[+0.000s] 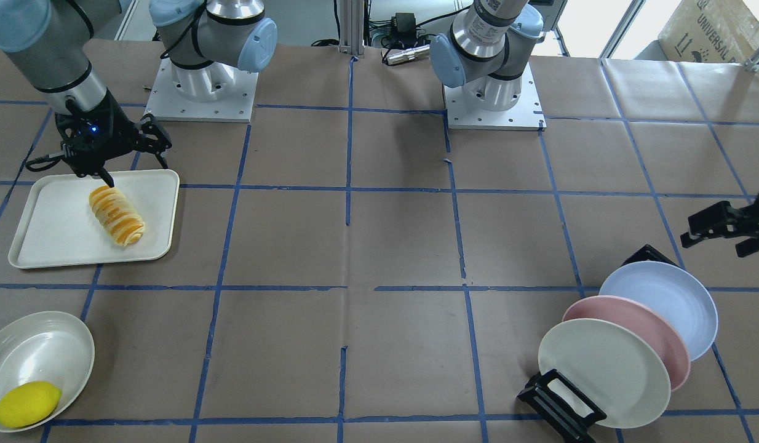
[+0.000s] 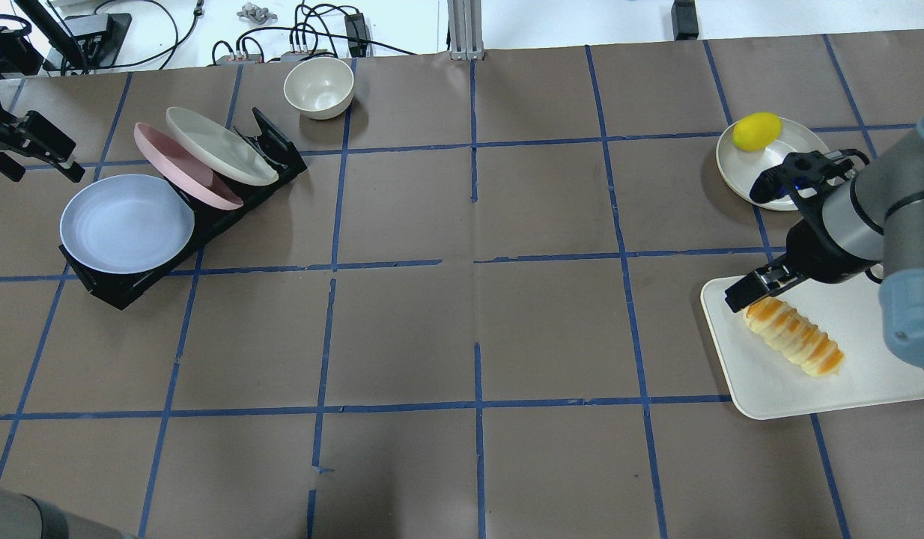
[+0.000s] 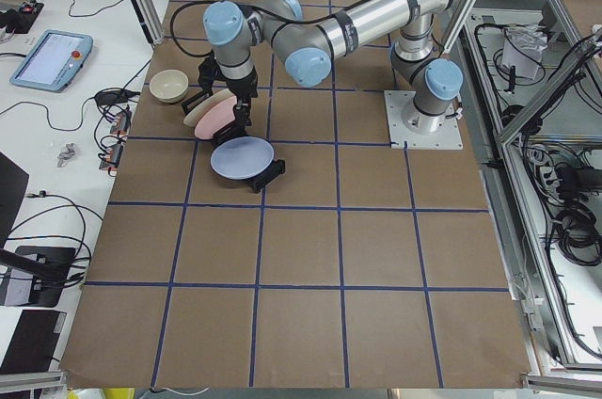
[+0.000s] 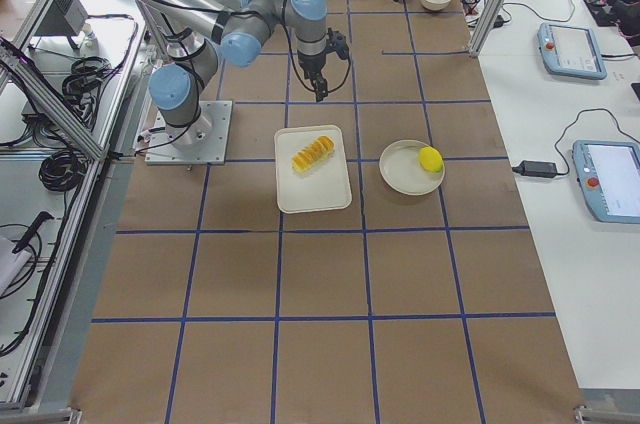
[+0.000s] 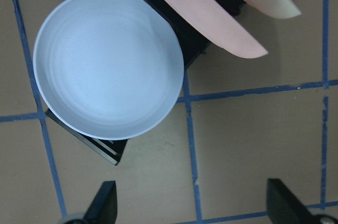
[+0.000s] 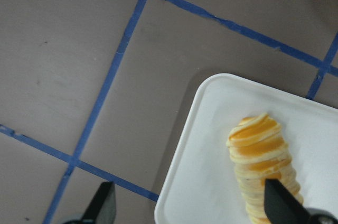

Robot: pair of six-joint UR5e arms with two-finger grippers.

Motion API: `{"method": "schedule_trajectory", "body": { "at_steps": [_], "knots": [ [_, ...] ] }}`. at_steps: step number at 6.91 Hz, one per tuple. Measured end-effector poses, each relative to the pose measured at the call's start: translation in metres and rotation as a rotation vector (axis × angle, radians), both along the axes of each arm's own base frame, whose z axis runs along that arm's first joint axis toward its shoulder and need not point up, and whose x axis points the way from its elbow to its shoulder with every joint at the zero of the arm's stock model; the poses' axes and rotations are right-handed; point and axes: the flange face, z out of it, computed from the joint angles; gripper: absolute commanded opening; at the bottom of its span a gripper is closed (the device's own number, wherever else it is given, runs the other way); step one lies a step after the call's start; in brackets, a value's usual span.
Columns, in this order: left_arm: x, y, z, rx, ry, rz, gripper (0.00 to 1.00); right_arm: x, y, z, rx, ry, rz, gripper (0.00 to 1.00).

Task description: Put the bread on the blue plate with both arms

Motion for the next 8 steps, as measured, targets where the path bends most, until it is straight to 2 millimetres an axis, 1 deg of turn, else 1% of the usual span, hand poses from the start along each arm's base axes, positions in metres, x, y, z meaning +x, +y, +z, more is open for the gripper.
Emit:
{"method": "schedule_trajectory", "body": {
  "at_steps": [1,2,3,4,5,6,7,8],
  "knots": [
    [0.038,-0.018,-0.026,0.012,0.017,-0.021,1.0,-0.023,-0.007,-0.025,-0.025,0.015,0.064,1.0],
    [0.069,-0.037,-0.052,0.02,0.036,-0.026,1.0,-0.051,-0.018,-0.054,-0.029,0.021,0.109,1.0],
    [0.089,-0.056,-0.074,0.022,0.054,-0.026,1.0,-0.077,-0.025,-0.081,-0.019,0.014,0.121,1.0],
    [0.103,-0.069,-0.1,0.033,0.079,-0.022,1.0,-0.095,-0.026,-0.102,-0.004,-0.004,0.115,1.0],
    [0.112,-0.075,-0.126,0.046,0.113,-0.012,0.99,-0.102,-0.024,-0.115,0.008,-0.024,0.115,1.0],
    [0.117,-0.077,-0.147,0.059,0.151,0.001,0.93,-0.101,-0.018,-0.125,0.021,-0.039,0.113,0.98],
    [0.119,-0.076,-0.163,0.086,0.184,0.014,0.83,-0.098,-0.012,-0.131,0.03,-0.048,0.108,0.94],
    [0.118,-0.073,-0.172,0.125,0.219,0.025,0.75,-0.096,-0.009,-0.134,0.035,-0.051,0.101,0.77]
  ]
}}
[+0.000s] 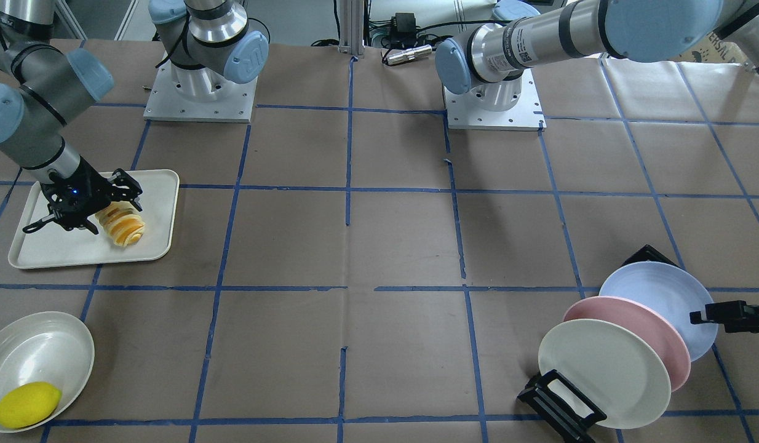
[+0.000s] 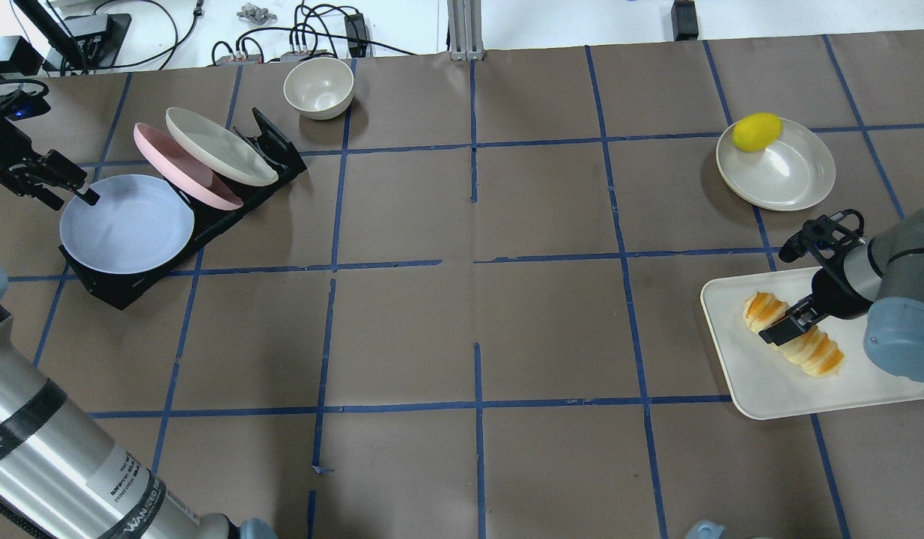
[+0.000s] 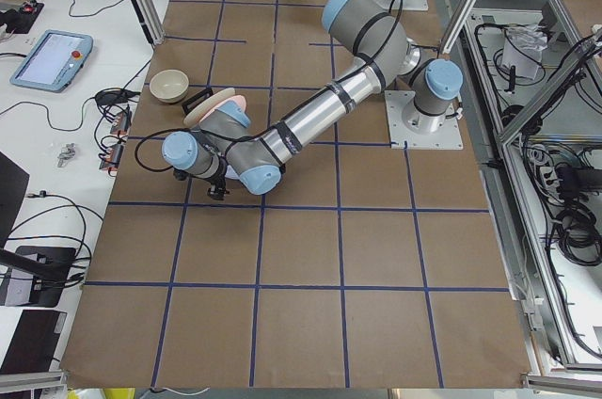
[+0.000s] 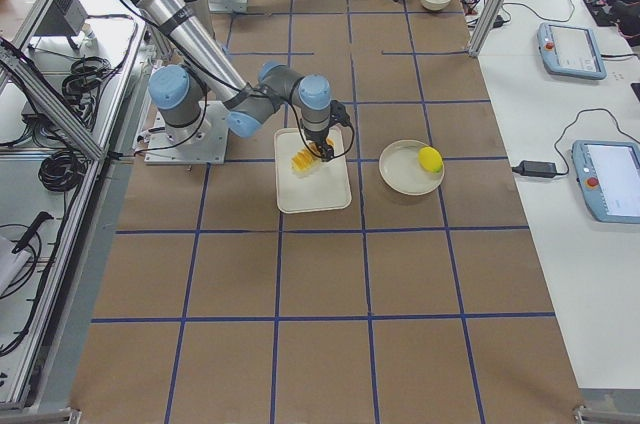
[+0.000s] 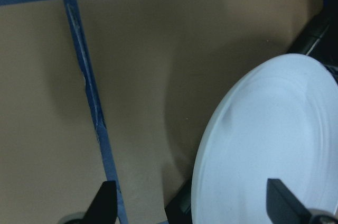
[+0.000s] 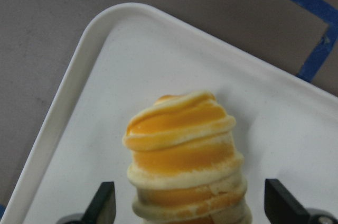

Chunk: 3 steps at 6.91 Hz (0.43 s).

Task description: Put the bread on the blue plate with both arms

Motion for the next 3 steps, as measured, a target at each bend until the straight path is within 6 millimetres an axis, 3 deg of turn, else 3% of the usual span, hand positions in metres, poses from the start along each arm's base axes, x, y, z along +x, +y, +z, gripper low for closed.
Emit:
{"method": "schedule_trajectory", "body": {
  "at_steps": [1,2,3],
  "knots": [
    [-0.0029,0.0031,-0.005,0.033,0.033,0.006,0.61,0.0008,0.0015,-0.0012,0.004,0.0,-0.01,0.46],
    [-0.005,0.0052,-0.0082,0.052,0.054,0.01,0.39,0.0009,0.0022,-0.0019,0.008,0.001,-0.018,0.34],
    [-0.0055,0.0057,-0.0101,0.061,0.063,0.011,0.24,0.001,0.0027,-0.0024,0.012,-0.001,-0.023,0.3]
  ]
}}
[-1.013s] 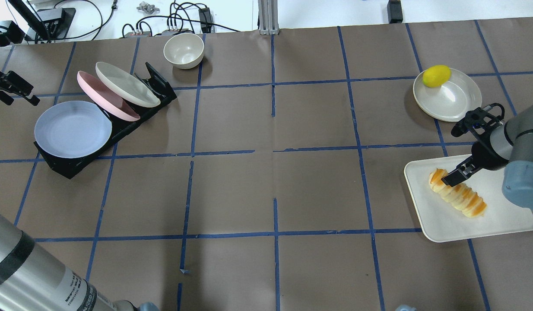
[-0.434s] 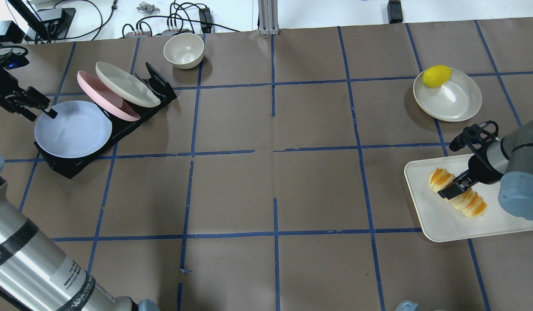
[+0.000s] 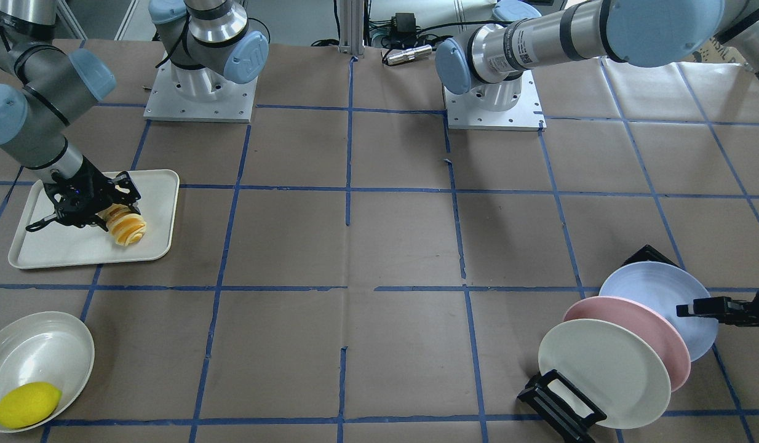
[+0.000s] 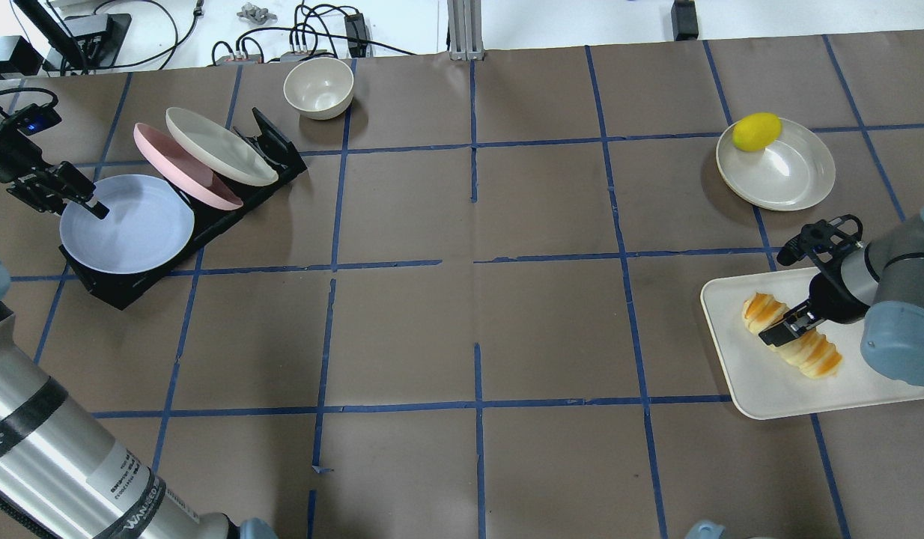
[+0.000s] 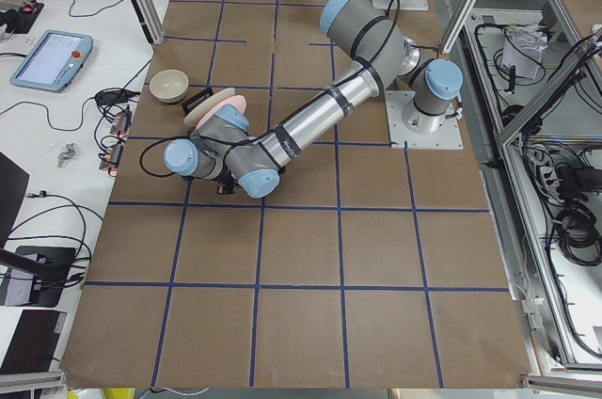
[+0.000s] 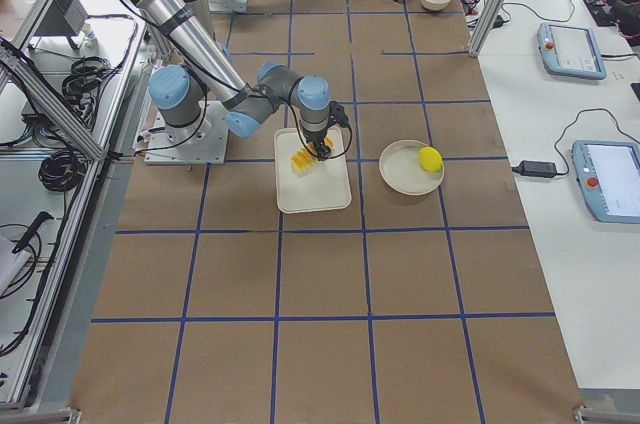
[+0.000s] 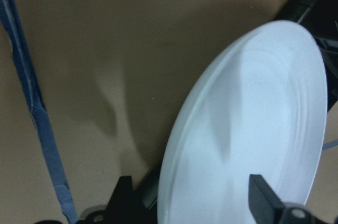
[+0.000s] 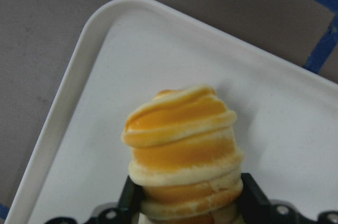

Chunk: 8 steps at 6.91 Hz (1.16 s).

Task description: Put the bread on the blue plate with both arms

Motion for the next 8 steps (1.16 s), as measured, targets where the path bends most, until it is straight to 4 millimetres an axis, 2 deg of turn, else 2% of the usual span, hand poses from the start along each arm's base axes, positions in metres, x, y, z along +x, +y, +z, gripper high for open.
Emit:
{"method": "schedule_trajectory", "body": {
  "at_steps": [2,3,4,5,6,7,8],
  "knots": [
    [0.002,-0.003,0.006,-0.01,-0.006,-0.001,0.15,-0.004,-0.002,0.006,0.02,0.017,-0.031,0.28],
    [0.004,-0.006,0.014,-0.022,-0.016,-0.001,0.11,-0.008,-0.007,0.021,0.043,0.031,-0.066,0.28],
    [0.006,-0.008,0.021,-0.032,-0.025,-0.002,0.09,-0.011,-0.015,0.046,0.076,0.028,-0.113,0.28],
    [0.008,-0.01,0.028,-0.041,-0.034,-0.003,0.08,-0.005,-0.023,0.078,0.113,0.019,-0.159,0.28],
    [0.007,-0.01,0.034,-0.048,-0.041,-0.007,0.06,0.015,-0.031,0.116,0.135,0.026,-0.195,0.23],
    [0.006,-0.008,0.041,-0.051,-0.045,-0.011,0.06,0.049,-0.031,0.157,0.148,0.041,-0.243,0.23],
    [0.005,-0.004,0.051,-0.052,-0.054,-0.018,0.05,0.092,-0.022,0.192,0.155,0.055,-0.297,0.23]
  ]
}}
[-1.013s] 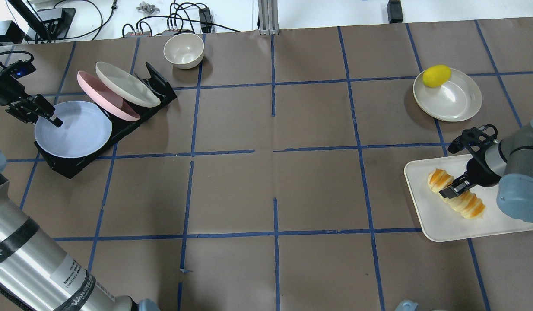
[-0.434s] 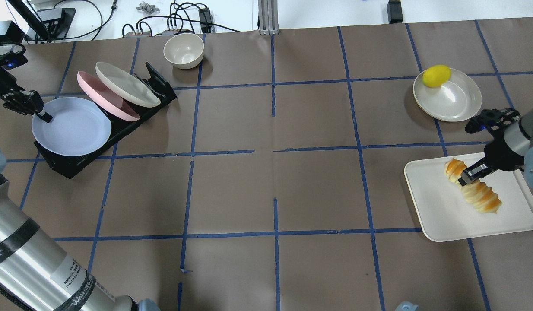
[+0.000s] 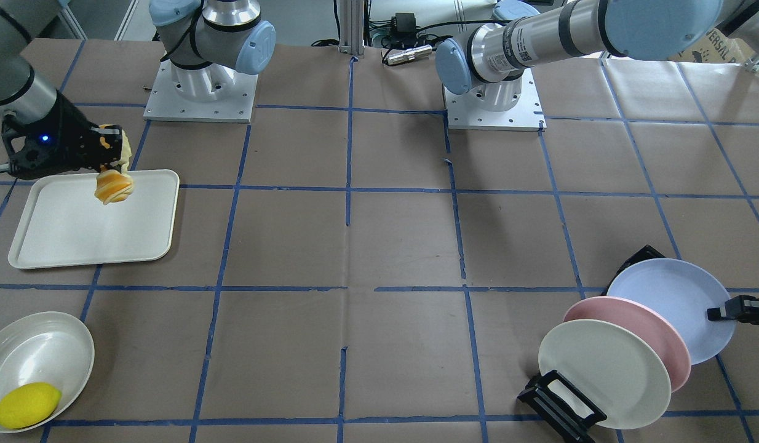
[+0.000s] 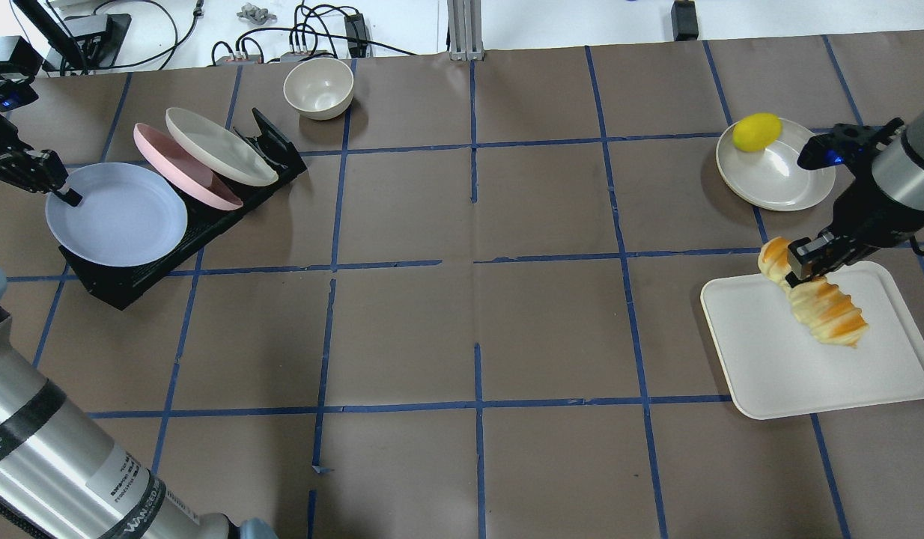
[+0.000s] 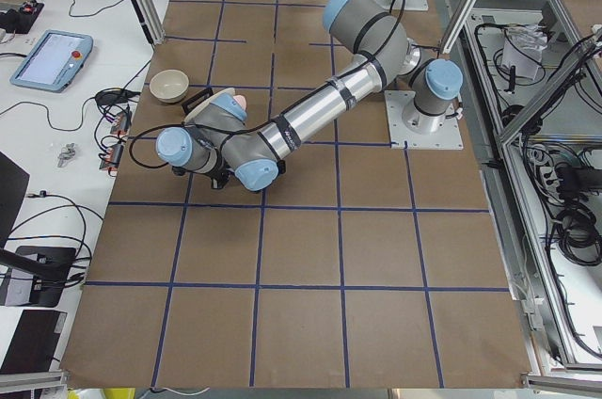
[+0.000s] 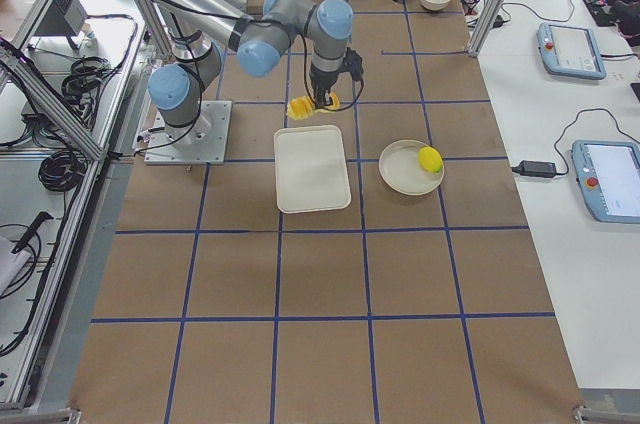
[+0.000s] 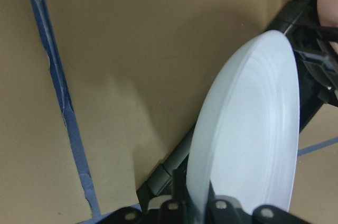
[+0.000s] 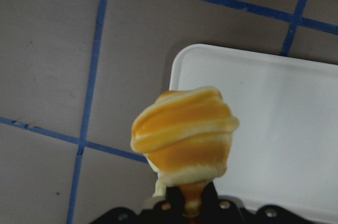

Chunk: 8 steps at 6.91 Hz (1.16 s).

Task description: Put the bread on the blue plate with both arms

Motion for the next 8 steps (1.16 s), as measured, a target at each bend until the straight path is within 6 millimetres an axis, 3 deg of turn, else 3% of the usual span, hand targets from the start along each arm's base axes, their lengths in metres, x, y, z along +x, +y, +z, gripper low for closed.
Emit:
{"method": "schedule_trajectory", "body": {
  "at_steps": [2,4,5,6,8],
  "knots": [
    [0.01,0.02,0.022,0.033,-0.037,-0.022,0.05,0.074,0.022,0.036,-0.022,0.036,-0.051,0.24],
    [0.016,0.044,0.054,0.063,-0.041,-0.038,0.05,0.113,0.036,0.046,-0.038,0.057,-0.069,0.24],
    [0.001,0.056,0.081,0.082,-0.038,-0.048,0.05,0.126,0.04,0.049,-0.043,0.068,-0.083,0.24],
    [-0.025,0.069,0.105,0.097,-0.038,-0.054,0.05,0.136,0.043,0.053,-0.051,0.084,-0.095,0.25],
    [-0.12,0.096,0.139,0.123,-0.08,-0.031,0.05,0.143,0.044,0.058,-0.068,0.099,-0.093,0.25]
  ]
}}
